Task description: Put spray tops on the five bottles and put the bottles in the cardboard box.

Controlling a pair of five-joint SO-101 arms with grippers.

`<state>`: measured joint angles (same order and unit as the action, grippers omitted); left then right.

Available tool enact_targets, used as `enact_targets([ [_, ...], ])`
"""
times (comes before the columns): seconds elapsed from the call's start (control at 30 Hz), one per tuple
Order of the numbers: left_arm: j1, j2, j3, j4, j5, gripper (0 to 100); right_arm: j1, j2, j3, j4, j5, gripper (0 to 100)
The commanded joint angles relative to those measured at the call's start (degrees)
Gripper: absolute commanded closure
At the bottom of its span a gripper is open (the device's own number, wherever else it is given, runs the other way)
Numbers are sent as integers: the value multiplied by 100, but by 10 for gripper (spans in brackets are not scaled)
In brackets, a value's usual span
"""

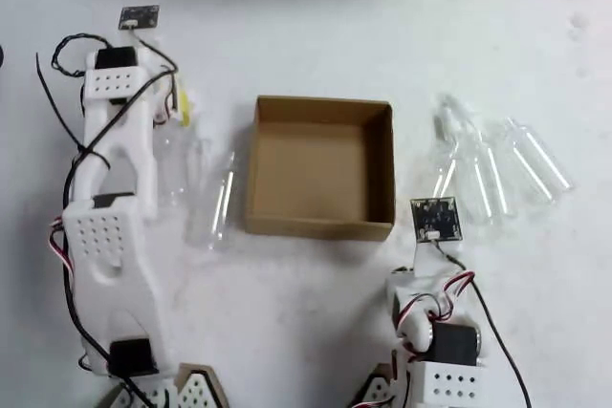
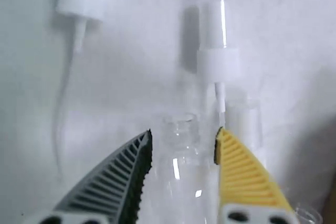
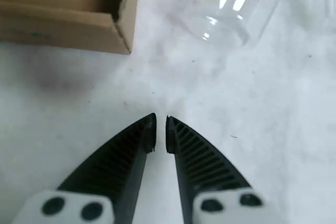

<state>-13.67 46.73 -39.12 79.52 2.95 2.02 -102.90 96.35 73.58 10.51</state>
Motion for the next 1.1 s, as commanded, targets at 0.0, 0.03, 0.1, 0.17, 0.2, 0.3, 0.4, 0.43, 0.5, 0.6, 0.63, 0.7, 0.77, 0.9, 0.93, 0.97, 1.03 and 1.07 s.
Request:
enact_targets([
  [0.0,-48,-66,-273,44,62,883,48,-22,53,-92,0,982],
  [0.03,-40,-66,-264,44,62,900,48,-22,53,-92,0,982],
  [0.1,-40,-66,-255,70,62,906,48,-22,53,-92,0,982],
  [0.17,-66,-66,-255,88,62,887,48,-22,53,-92,0,982],
  [0.2,-66,-66,-264,88,62,882,48,-22,53,-92,0,982],
  [0.3,-75,-127,-308,176,62,919,48,-22,53,-92,0,982],
  [0.4,-13,-136,-642,492,62,984,48,-22,53,-92,0,982],
  [0.43,22,-127,-862,659,62,974,48,-22,53,-92,0,982],
  [0.5,57,-110,-1292,1002,62,959,48,-22,53,-92,0,982],
  [0.6,75,-110,-1969,1521,62,954,48,-22,53,-92,0,982],
  [0.63,75,-75,-2163,1653,35,954,48,-22,53,-92,0,982],
  [0.7,48,-66,-2391,1758,18,943,48,-22,53,-92,0,982],
  [0.77,31,-66,-2295,1732,44,886,48,-22,53,-92,0,982],
  [0.9,57,-66,-1653,1380,378,797,48,-22,53,-92,0,982],
  [0.93,57,-66,-1486,1213,457,801,48,-22,53,-92,0,982],
  [0.97,57,-66,-1336,1046,475,805,48,-22,53,-92,0,982],
  [1.03,57,-66,-1081,765,475,805,48,-22,53,-92,0,982],
  [1.07,57,-66,-967,659,475,805,48,-22,53,-92,0,982],
])
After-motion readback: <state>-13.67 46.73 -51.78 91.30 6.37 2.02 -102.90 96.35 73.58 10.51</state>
